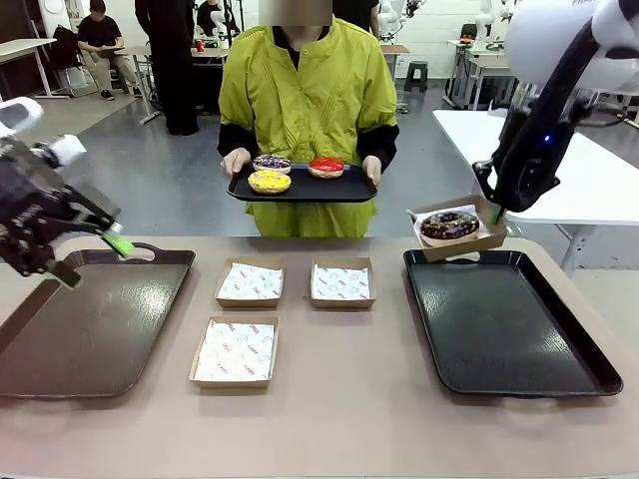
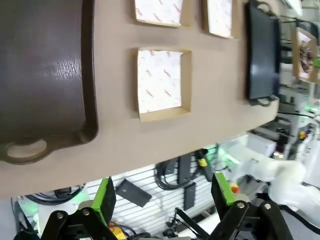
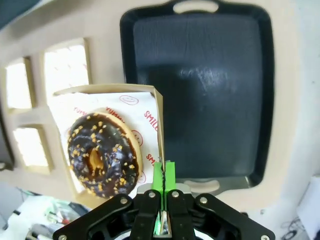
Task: Individually package the donuts and arrange them on the tray.
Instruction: Place the picked Paper togo box on the Handle tray while simultaneously picking up another Paper togo box from the table with the other hand.
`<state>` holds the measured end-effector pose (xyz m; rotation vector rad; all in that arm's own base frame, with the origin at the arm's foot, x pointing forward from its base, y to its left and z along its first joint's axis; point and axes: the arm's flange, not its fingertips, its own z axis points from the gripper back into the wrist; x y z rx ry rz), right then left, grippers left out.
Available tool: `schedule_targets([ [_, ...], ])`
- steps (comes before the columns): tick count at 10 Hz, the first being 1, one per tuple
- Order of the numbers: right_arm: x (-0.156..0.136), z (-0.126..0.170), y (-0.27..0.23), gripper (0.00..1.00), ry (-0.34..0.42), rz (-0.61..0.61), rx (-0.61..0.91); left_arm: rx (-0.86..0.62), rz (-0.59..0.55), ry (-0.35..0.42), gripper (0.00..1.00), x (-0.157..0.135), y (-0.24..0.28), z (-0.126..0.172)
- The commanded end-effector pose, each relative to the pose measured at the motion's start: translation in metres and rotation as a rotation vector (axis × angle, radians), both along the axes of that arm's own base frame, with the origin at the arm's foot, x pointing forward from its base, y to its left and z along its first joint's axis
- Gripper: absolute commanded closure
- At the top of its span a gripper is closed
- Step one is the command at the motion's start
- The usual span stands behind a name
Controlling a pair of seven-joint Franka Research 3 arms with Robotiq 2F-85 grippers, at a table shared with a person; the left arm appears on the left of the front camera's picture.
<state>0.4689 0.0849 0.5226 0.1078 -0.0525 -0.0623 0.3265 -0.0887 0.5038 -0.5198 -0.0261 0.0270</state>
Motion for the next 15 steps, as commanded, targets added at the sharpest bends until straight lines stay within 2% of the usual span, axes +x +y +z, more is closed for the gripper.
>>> schedule_targets([
  [1, -0.009, -0.021, -0.002, 0.99, 0.022, 0.032, 0.05, 0.149, 0.028, 0.008, 0.0, 0.013, -0.033, -0.031],
  [4, -0.028, -0.05, -0.006, 0.99, 0.042, 0.025, 0.082, 0.246, 0.079, -0.046, 0.0, 0.032, -0.078, -0.077],
  [6, -0.039, -0.057, -0.005, 0.99, 0.044, 0.019, 0.074, 0.322, 0.104, -0.061, 0.0, 0.043, -0.092, -0.108],
  [7, -0.041, -0.056, -0.003, 0.99, 0.039, 0.013, 0.071, 0.371, 0.105, -0.076, 0.0, 0.047, -0.101, -0.123],
  [8, -0.03, -0.055, -0.003, 0.99, 0.073, 0.009, 0.043, 0.397, 0.092, -0.084, 0.0, 0.048, -0.11, -0.132],
  [9, -0.03, -0.055, -0.003, 0.99, 0.073, 0.009, 0.043, 0.407, 0.089, -0.082, 0.0, 0.049, -0.115, -0.138],
  [10, -0.03, -0.055, -0.003, 0.99, 0.073, 0.009, 0.043, 0.347, 0.042, -0.05, 0.0, 0.042, -0.115, -0.131],
  [11, -0.03, -0.055, -0.003, 0.99, 0.073, 0.009, 0.043, 0.371, 0.066, -0.077, 0.0, 0.046, -0.102, -0.135],
  [15, -0.03, -0.055, -0.003, 0.99, 0.073, 0.009, 0.043, 0.371, 0.066, -0.077, 0.0, 0.046, -0.102, -0.135],
])
